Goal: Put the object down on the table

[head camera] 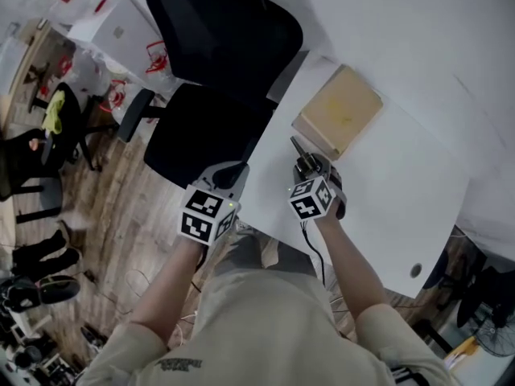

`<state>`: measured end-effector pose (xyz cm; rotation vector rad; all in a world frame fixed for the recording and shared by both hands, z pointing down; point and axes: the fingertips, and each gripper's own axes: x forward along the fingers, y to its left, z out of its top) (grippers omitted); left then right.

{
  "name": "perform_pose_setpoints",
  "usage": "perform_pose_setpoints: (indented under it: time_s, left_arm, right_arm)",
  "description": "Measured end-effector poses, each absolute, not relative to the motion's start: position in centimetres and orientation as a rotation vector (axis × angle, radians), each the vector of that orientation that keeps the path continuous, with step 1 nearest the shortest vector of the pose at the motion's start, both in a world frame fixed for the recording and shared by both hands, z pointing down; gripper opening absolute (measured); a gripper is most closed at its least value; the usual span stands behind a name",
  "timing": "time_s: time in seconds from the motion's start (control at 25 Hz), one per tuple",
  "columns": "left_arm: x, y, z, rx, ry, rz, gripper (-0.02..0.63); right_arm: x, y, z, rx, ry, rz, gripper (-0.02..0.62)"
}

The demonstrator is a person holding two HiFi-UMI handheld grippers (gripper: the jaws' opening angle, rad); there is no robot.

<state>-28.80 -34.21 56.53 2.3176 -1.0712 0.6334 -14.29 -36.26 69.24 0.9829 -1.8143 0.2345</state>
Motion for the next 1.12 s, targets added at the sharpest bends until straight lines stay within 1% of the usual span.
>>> perform_pose_setpoints:
  time_s: [0.24, 0.52, 0.8, 1.12]
  left_arm:
    - [-29.8, -34.6, 57.2, 2.330, -1.009, 0.639, 0.021]
    - [-29.8, -33.7, 58.4, 2.333, -0.909, 0.674, 0.021]
    - [-30.3, -33.2, 57.5, 2.336, -0.916, 0.662, 0.021]
    - [-30.9, -32.3, 56.4, 2.335, -0.927, 0.652, 0.021]
  right_arm:
    - [-15.0, -36.6, 69.4, 1.047, -1.762, 0.202, 0.247]
    - [-16.6, -35.2, 71.0, 1.028, -1.785, 0.281, 0.265]
    - [-16.8, -34.7, 71.2, 1.056, -1.841, 0.362, 0.291]
    - [-17.0, -34.4, 71.0, 1.033, -1.868, 0.403, 0.299]
